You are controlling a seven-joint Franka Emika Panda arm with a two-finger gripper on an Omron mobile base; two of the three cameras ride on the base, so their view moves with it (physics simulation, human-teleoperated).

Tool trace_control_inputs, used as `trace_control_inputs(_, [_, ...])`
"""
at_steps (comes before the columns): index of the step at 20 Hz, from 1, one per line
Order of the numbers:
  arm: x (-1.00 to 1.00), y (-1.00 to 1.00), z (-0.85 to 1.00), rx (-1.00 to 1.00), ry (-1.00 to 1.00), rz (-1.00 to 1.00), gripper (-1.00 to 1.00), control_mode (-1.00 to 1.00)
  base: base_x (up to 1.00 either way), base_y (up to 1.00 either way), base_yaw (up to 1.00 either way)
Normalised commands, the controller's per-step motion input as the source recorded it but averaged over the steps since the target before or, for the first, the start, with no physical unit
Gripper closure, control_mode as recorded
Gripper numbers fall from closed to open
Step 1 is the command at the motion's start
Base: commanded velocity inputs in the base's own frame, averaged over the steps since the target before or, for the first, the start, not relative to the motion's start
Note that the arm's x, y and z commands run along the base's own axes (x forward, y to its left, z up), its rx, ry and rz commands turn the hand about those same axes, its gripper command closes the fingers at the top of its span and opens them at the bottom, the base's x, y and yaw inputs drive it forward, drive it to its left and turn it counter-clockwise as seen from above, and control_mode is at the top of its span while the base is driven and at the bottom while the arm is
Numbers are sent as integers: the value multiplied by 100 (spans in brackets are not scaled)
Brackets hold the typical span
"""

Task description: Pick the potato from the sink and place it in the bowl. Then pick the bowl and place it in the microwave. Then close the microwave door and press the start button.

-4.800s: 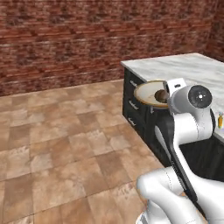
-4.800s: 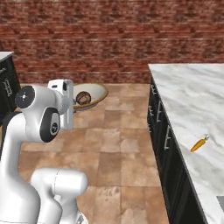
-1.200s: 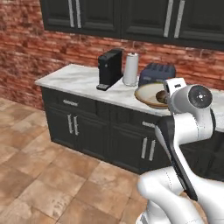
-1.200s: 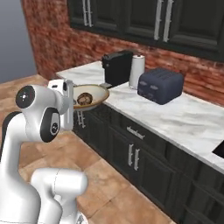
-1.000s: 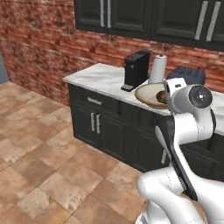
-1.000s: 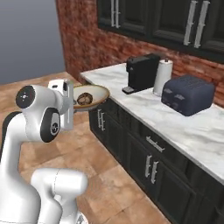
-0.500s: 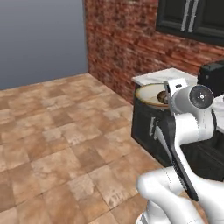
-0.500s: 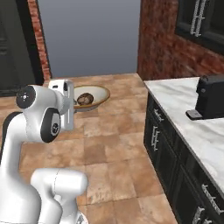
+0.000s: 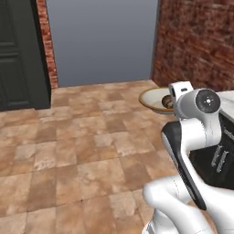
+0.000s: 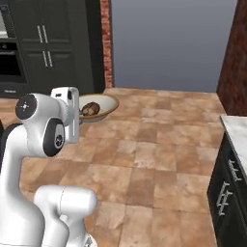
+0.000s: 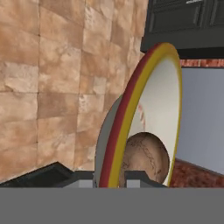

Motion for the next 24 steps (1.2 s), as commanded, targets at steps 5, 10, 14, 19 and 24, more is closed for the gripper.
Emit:
trace_control_inputs(5, [0, 0, 0, 0, 0, 0, 100, 100, 100, 34, 13])
trace_control_inputs(10, [0, 0, 0, 0, 0, 0, 100, 100, 100, 33, 10])
trace_control_inputs(14, [0, 0, 0, 0, 0, 0, 100, 100, 100, 32, 10])
trace_control_inputs(19, [0, 0, 0, 0, 0, 0, 100, 100, 100, 31, 10])
trace_control_inputs(24, [0, 0, 0, 0, 0, 0, 100, 100, 100, 28, 9])
